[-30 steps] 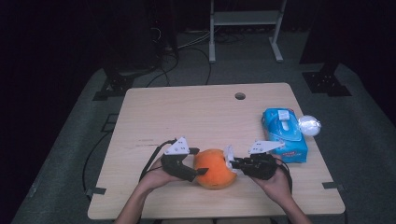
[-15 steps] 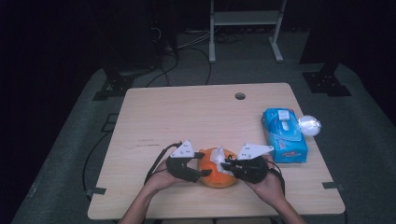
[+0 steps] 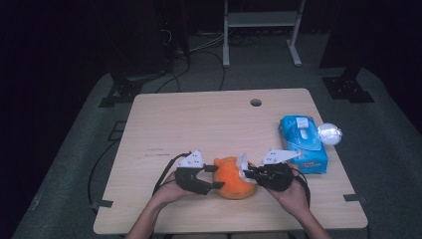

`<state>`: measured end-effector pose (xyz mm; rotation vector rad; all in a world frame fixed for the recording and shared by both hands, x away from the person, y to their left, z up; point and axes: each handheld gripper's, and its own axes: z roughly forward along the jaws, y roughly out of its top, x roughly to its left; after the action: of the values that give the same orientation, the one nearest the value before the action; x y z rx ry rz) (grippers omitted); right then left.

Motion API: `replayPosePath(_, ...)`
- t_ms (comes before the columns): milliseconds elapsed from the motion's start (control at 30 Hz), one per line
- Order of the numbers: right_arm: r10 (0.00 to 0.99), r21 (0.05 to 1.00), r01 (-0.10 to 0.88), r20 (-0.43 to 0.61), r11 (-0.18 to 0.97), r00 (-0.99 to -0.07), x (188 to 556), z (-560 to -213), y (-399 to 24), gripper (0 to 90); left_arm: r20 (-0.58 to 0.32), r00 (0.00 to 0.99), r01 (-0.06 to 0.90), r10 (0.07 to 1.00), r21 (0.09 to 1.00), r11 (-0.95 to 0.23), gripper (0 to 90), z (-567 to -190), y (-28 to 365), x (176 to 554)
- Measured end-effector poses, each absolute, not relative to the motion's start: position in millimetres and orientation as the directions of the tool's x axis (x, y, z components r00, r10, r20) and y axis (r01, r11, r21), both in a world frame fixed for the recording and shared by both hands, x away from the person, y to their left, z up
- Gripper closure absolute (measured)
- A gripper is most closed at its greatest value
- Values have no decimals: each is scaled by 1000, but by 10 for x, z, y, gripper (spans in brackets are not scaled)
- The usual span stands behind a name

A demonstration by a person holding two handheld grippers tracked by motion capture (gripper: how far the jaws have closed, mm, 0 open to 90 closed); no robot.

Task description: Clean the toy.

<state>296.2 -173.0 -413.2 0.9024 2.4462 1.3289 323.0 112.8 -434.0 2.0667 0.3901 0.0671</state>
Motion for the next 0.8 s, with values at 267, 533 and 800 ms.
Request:
replayPosePath(267, 522, 826, 355, 87, 438, -848, 2816, -4095, -1431, 808, -107, 937, 259, 333, 853, -454, 390, -4367, 1057, 3246)
replayPosePath(533, 586, 816, 372, 50, 443, -808, 2899, -4113, -1662, 808, -155, 928, 292, 340, 867, -403, 273, -4410, 1068, 3267)
replayPosePath(800, 546, 826, 349, 61, 442, -835, 2805, -4083, -1530, 808, -111, 942, 248, 317, 866, -433, 320, -4423, 986, 3219)
